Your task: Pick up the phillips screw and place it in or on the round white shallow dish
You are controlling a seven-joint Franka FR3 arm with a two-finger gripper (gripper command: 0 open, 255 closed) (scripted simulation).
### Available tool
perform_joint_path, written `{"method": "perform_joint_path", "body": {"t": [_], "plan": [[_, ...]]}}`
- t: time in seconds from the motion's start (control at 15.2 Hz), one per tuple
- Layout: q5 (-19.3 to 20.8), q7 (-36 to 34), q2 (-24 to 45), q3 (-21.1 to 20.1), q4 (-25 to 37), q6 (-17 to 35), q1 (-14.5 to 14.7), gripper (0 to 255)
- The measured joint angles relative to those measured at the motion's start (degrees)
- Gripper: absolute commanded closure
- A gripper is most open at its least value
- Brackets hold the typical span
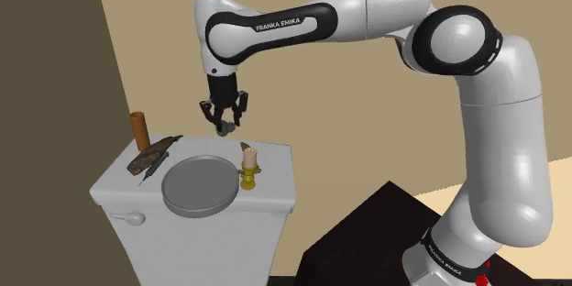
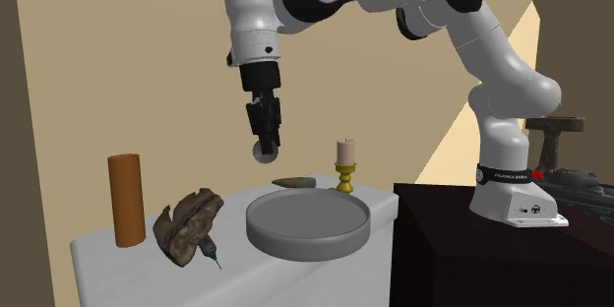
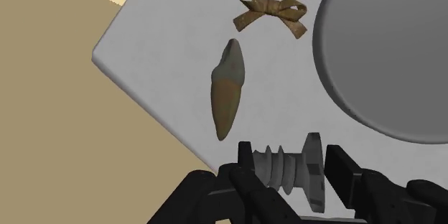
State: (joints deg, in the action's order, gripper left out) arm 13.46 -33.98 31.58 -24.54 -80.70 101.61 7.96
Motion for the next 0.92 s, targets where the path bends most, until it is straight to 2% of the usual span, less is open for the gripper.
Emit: {"method": "perform_joint_path", "body": {"t": [0.07, 0.26, 0.92], "plan": [[0.4, -1.1, -0.7, -0.2, -0.8, 3.3, 0.3, 255], [0.4, -3.9, -3.2, -1.0, -4.9, 7.7, 1.4, 255], [0.3, -14.9, -6.7, -4.2, -11.7, 10.8, 8.1, 255]]}}
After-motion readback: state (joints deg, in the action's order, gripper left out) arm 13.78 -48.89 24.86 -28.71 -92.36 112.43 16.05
